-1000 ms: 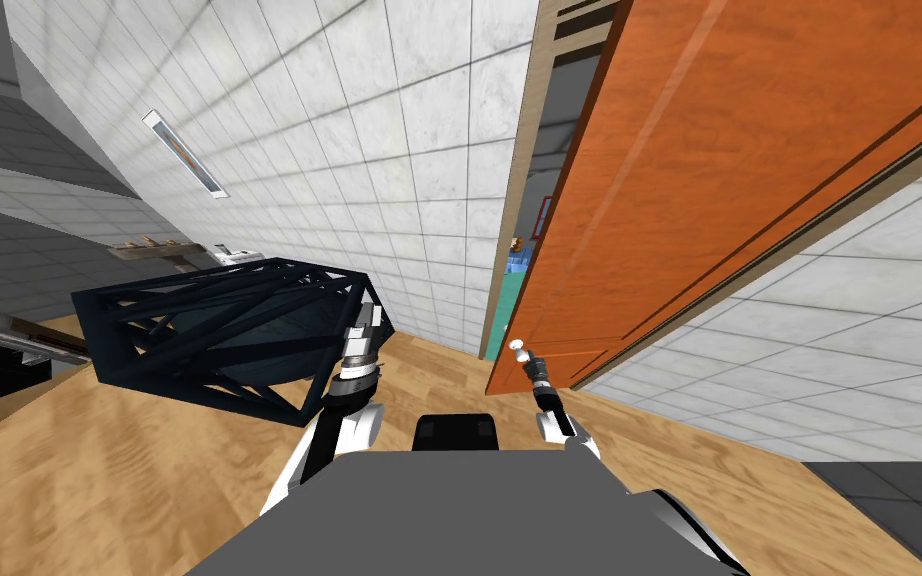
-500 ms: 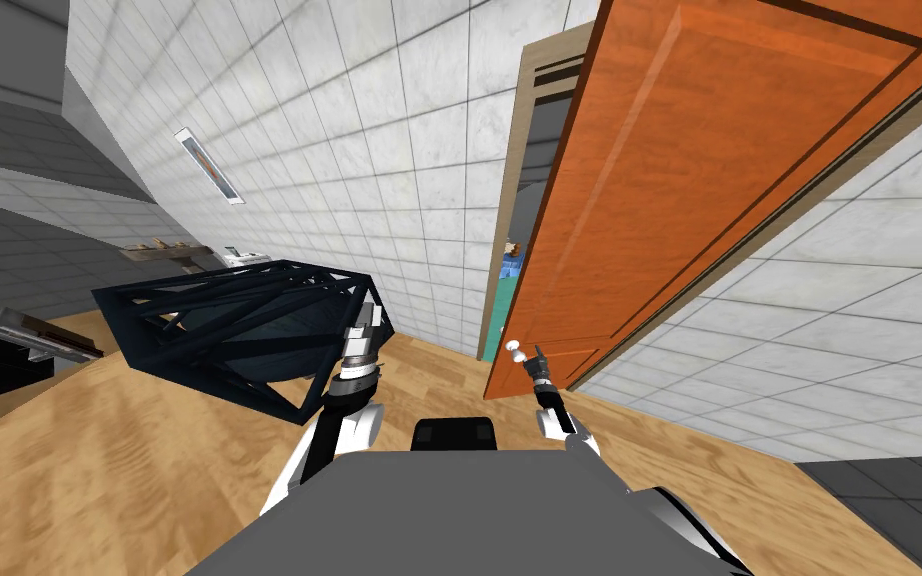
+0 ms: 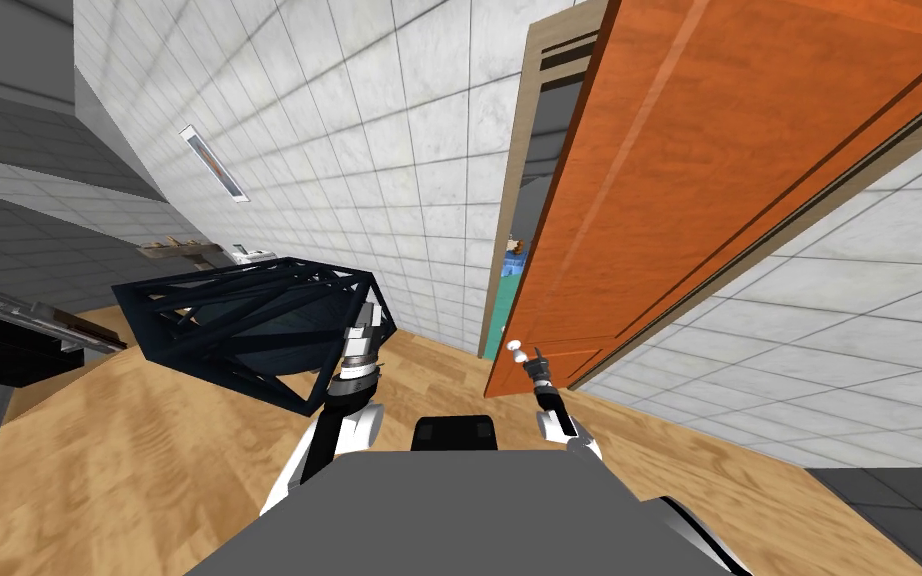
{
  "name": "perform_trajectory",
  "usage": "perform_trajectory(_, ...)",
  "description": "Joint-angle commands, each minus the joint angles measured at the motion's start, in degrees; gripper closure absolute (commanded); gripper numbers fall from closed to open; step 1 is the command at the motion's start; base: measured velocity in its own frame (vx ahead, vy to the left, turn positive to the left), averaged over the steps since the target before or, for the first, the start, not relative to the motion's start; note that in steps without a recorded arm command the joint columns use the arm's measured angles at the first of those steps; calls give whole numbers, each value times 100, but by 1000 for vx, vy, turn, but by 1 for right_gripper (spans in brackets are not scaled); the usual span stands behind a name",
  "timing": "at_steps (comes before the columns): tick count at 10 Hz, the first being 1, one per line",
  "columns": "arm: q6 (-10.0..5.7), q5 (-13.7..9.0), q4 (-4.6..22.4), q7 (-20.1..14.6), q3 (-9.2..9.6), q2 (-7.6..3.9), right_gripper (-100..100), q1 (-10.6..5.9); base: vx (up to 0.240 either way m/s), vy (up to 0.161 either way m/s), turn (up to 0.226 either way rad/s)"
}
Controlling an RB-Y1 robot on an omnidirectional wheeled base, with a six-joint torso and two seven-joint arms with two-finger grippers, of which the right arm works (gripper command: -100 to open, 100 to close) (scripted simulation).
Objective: Pull the door open
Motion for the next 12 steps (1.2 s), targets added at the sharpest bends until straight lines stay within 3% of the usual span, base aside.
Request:
perform_trajectory(1,-66,20,135,-179,170,163,-100,-106,-42,-24,17)
perform_trajectory(6,-38,-261,40,-885,336,172,-100,-73,-51,-22,41)
perform_trajectory(8,-38,-261,40,-889,336,172,-100,-73,-29,0,7)
perform_trajectory(10,-19,-458,-26,-1263,453,179,-100,-50,-62,-32,70)
perform_trajectory(12,-19,-458,-26,-1367,453,179,-100,-50,-34,-14,28)
